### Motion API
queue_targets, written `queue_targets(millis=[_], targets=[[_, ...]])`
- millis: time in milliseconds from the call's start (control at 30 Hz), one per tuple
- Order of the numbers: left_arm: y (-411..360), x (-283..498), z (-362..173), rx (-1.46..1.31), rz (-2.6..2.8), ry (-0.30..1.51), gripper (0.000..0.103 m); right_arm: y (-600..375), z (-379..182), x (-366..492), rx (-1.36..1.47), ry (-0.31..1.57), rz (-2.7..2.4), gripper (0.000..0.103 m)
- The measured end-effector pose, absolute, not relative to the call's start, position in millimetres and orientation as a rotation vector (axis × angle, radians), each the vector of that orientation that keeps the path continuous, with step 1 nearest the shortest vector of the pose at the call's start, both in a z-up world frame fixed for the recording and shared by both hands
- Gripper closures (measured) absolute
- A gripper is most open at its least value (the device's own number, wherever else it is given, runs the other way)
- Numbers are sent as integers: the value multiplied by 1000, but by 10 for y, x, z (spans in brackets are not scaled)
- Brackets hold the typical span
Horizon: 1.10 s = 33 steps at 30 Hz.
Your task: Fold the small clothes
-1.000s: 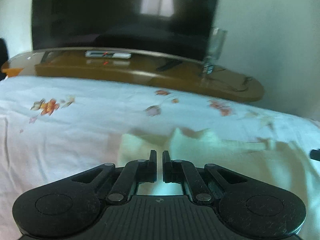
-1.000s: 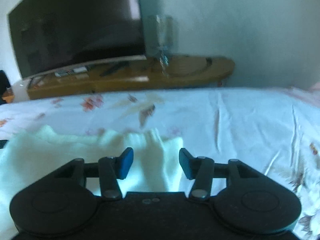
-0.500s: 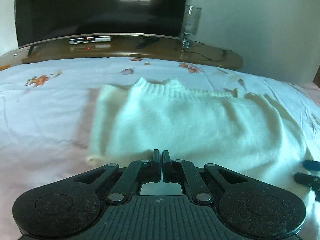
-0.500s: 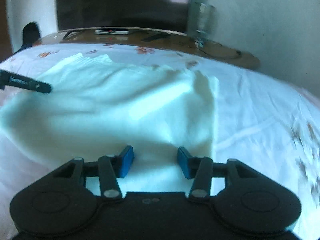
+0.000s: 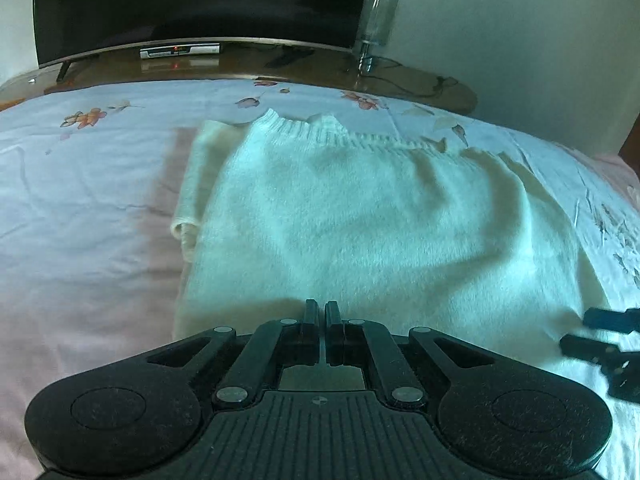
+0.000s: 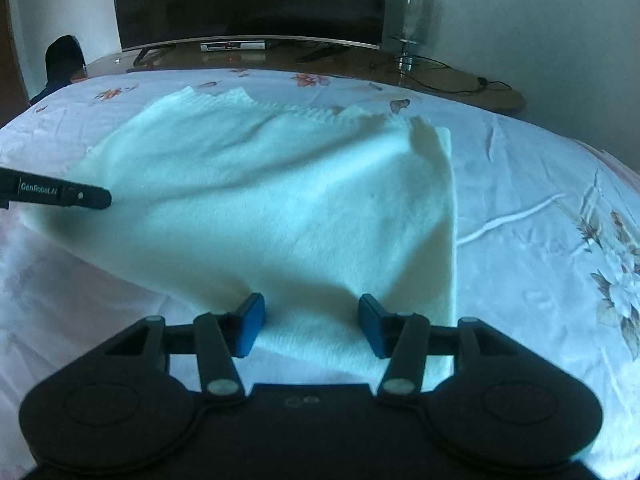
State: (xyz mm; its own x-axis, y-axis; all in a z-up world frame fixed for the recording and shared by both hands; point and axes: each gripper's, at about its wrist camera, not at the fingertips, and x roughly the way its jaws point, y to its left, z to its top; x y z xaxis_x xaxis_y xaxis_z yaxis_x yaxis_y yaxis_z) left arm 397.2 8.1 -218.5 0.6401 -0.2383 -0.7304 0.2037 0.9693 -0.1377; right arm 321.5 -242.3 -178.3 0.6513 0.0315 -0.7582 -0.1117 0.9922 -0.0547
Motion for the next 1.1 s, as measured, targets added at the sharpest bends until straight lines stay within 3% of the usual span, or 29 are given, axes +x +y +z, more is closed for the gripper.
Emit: queue_targets(millis=[233,633,1100], targets=[[73,3937,-2125,-22,-221,864,100,-2307,-1510,3279,25,768,98,40],[-4,3925,-2152,29,-186,852,100,-2098,-1897,3417,-74,845,61,39],[-74,4352,-2015,-67,-197,826,99,-2045,-1554,3634,-47,738,97,42]])
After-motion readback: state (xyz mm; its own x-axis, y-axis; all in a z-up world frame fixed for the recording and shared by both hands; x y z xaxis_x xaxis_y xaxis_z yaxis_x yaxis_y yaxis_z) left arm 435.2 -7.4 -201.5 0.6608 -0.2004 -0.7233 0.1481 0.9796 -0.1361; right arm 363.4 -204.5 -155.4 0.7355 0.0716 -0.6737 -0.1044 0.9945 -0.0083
